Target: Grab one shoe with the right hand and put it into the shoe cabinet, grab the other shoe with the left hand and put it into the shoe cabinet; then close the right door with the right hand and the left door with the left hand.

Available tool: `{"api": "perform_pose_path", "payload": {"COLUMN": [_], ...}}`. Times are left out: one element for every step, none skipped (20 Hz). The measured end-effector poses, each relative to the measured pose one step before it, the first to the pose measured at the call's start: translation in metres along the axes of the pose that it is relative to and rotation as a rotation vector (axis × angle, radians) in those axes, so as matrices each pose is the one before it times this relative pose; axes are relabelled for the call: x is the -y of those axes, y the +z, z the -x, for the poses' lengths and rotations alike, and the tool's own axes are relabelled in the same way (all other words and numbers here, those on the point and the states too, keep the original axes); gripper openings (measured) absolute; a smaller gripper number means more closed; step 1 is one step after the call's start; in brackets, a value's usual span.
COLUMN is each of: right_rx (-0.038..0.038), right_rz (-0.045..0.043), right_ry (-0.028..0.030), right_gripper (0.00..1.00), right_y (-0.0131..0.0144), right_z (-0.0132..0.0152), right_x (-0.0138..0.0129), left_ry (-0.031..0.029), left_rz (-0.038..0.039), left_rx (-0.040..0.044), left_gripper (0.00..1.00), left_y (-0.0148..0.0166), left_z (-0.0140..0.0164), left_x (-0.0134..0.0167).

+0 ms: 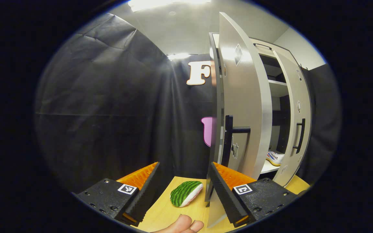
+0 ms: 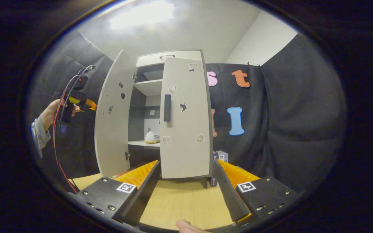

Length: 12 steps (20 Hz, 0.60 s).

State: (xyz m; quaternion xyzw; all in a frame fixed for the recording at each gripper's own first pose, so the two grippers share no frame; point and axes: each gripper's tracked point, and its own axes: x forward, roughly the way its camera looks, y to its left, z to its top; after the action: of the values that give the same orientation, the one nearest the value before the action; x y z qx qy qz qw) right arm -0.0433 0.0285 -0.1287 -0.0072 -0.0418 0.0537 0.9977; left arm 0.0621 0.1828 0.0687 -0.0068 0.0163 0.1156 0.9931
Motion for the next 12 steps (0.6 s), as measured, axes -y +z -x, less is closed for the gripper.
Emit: {"api": "perform_pose_path", "payload": {"right_rx": [0.00162, 0.00169, 0.00130, 0.00059, -0.00121, -0.00004, -0.00098, -0.00264, -0.00273, -0.00195, -0.00243, -0.00382], "right_rz": [-0.00170, 0.00056, -0.00006, 0.00096, -0.00016, -0.00099, -0.00021, 0.00221, 0.00378, 0.00448, 0.00455, -0.00118], "right_ry": [0.00167, -0.00127, -0.00421, -0.00107, -0.00241, -0.00199, -0.00008, -0.00004, -0.00247, -0.00501, -0.00367, 0.00250], "right_gripper": [0.98, 0.98, 0.98, 0.98, 0.98, 0.98, 0.98, 0.98, 0.98, 0.98, 0.98, 0.98], "right_y": [0.00012, 0.00093, 0.00046, 0.00008, -0.00070, -0.00027, -0.00053, -0.00046, -0.00117, -0.00061, -0.00074, -0.00087], "right_z": [-0.00010, 0.00016, 0.00003, 0.00021, 0.00022, -0.00004, -0.00124, -0.00010, -0.00031, -0.00023, -0.00120, 0.00010], "right_x": [0.00058, 0.00163, 0.00199, 0.00096, 0.00020, 0.00005, 0.00003, -0.00053, 0.00124, 0.00128, 0.00166, -0.00040], "left_ry": [-0.00469, -0.00385, -0.00472, -0.00808, -0.00498, -0.00603, -0.00576, -0.00032, -0.00092, -0.00831, -0.01652, -0.02233], "left_rz": [-0.00177, 0.00138, 0.00181, 0.00103, 0.00283, 0.00307, -0.00078, 0.00249, -0.00188, 0.00130, 0.00339, 0.00425], "left_rx": [-0.00024, -0.00201, 0.00055, -0.00212, -0.00079, 0.00664, 0.00301, 0.00283, 0.00292, 0.01635, 0.00922, -0.00326], "left_gripper": [0.89, 0.96, 0.96, 0.93, 0.93, 0.93, 0.89, 0.89, 0.93, 0.93, 0.89, 0.93], "left_y": [0.00071, 0.00015, 0.00064, -0.00150, 0.00113, 0.00238, 0.00019, 0.00278, 0.00197, 0.00493, 0.00515, 0.00016], "left_z": [-0.00055, 0.00028, -0.00033, 0.00028, -0.00017, -0.00112, 0.00134, -0.00027, 0.00096, 0.00025, -0.00057, -0.00147], "left_x": [0.00134, 0.00199, 0.00217, 0.00223, 0.00244, 0.00351, 0.00208, 0.00273, 0.00351, 0.00505, 0.00815, 0.01079]}}
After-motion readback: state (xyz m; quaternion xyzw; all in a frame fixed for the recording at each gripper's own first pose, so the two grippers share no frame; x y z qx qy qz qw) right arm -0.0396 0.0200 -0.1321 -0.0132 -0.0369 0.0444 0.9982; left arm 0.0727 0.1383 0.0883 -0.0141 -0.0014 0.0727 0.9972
